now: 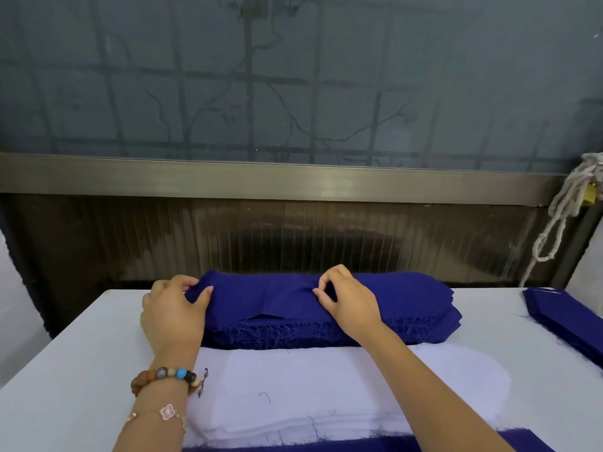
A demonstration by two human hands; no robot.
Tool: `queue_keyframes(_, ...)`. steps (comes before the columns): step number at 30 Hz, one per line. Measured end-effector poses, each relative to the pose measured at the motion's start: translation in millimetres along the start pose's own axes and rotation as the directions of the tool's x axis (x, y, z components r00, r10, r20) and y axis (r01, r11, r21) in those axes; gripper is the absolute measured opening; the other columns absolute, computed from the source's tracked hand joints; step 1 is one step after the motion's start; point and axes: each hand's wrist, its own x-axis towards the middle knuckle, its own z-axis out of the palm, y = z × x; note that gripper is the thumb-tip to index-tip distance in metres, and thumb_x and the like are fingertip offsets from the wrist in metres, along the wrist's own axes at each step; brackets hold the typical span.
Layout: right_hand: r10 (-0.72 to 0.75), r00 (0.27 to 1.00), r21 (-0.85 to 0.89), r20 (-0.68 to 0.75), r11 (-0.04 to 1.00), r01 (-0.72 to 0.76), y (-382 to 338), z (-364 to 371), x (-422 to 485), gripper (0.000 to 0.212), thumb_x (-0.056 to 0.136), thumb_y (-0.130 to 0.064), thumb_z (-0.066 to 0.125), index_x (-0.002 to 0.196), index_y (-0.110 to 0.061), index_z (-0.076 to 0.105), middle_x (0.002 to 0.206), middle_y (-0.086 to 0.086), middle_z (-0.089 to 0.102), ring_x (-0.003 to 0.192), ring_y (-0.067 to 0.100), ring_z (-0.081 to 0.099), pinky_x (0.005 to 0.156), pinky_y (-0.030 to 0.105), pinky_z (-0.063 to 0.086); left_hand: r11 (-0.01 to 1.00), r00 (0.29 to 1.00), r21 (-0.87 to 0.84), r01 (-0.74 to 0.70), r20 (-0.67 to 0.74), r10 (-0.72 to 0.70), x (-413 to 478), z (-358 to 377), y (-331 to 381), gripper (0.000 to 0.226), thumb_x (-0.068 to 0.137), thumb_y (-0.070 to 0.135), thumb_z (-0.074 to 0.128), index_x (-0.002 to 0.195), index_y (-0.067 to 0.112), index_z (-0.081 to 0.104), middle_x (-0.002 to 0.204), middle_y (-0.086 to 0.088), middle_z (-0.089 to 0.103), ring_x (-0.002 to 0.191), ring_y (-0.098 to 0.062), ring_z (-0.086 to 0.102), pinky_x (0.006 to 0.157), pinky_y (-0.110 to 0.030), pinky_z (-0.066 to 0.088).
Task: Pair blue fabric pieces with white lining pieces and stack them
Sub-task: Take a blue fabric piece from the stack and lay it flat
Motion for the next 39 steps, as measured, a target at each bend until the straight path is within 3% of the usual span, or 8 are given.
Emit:
queue_keyframes(3,0.007,1.000,-0.008,0.004,1.000,-0.007,0.1,0.3,-0.3,0.013,0.095,-0.040,0.055,0.089,-0.031,0.049,0.111,-0.015,0.049,0.075,0.004,0.051,0.054,0.011,0.031,0.991,0.998,-0.129,-0.044,-0.058,0.037,-1.5,0.5,-0.7,0.012,0.082,0.023,0.075,0.089,0.016,0.067,0.091,-0.005,0.065,0.083,-0.022,0.058,0.067,-0.036,0.048)
queue_keyframes(7,-0.005,1.000,-0.023,0.004,1.000,0.005,0.0,0.5,0.0,0.013,0.096,-0.039,0.054,0.090,-0.029,0.048,0.113,-0.014,0.047,0.072,0.004,0.050,0.052,0.012,0.031,0.950,0.994,-0.310,0.022,-0.093,-0.053,-1.2,0.0,-2.7,0.011,0.083,0.020,0.075,0.083,0.013,0.067,0.077,-0.003,0.065,0.070,-0.018,0.059,0.063,-0.028,0.044)
queue_keyframes(11,-0.010,1.000,-0.020,0.000,1.000,0.010,0.0,0.9,-0.1,0.013,0.096,-0.038,0.054,0.090,-0.030,0.046,0.112,-0.013,0.048,0.076,0.004,0.052,0.054,0.011,0.033,0.952,0.995,-0.307,0.017,-0.088,-0.046,-1.6,0.6,-4.5,0.015,0.088,0.023,0.069,0.088,0.008,0.072,0.080,-0.008,0.068,0.073,-0.021,0.058,0.067,-0.031,0.043)
queue_keyframes(15,-0.016,1.000,-0.025,-0.014,1.000,0.016,0.3,1.3,-0.2,0.013,0.096,-0.037,0.054,0.090,-0.029,0.046,0.109,-0.014,0.049,0.074,0.004,0.051,0.053,0.012,0.032,0.965,0.990,-0.248,-0.088,-0.126,0.058,-1.6,-0.6,-10.1,0.021,0.091,0.018,0.065,0.100,0.001,0.075,0.096,-0.016,0.067,0.089,-0.031,0.058,0.077,-0.036,0.045)
queue_keyframes(18,-0.013,1.000,-0.019,-0.025,1.000,0.013,0.7,1.8,-1.0,0.014,0.095,-0.037,0.055,0.089,-0.030,0.045,0.105,-0.014,0.049,0.072,0.004,0.050,0.052,0.012,0.032,0.955,0.981,-0.262,-0.140,-0.165,0.099,-1.4,-3.4,-8.2,0.020,0.091,0.015,0.065,0.103,0.002,0.073,0.094,-0.014,0.065,0.089,-0.031,0.058,0.078,-0.036,0.047)
queue_keyframes(24,0.029,0.998,0.010,-0.048,1.000,-0.029,0.5,2.9,-1.7,0.014,0.094,-0.036,0.057,0.092,-0.030,0.044,0.094,-0.014,0.052,0.067,0.003,0.051,0.052,0.015,0.034,0.923,0.988,-0.370,-0.101,-0.147,0.049,0.1,-1.8,-8.6,0.004,0.086,0.017,0.070,0.085,0.015,0.067,0.078,-0.003,0.064,0.073,-0.017,0.058,0.063,-0.017,0.040)
queue_keyframes(31,0.018,1.000,0.020,-0.009,1.000,-0.018,2.4,2.3,0.2,0.012,0.095,-0.035,0.055,0.107,-0.034,0.055,0.098,-0.018,0.044,0.070,-0.002,0.047,0.053,0.011,0.028,0.926,0.975,-0.327,-0.187,-0.176,0.135,-1.3,0.2,-12.9,0.002,0.091,0.016,0.064,0.091,0.014,0.065,0.092,0.001,0.059,0.093,-0.019,0.051,0.075,-0.029,0.042)
queue_keyframes(39,0.085,0.996,0.322,0.011,0.943,-0.085,2.6,-6.3,0.5,0.016,0.085,-0.044,0.067,0.095,-0.034,0.059,0.101,-0.018,0.046,0.073,0.005,0.051,0.062,0.016,0.043,0.789,0.981,-0.582,-0.195,-0.127,0.148,-2.0,-2.9,-7.6,0.005,0.098,0.015,0.054,0.099,0.020,0.053,0.088,0.012,0.057,0.084,0.008,0.056,0.067,-0.006,0.045)
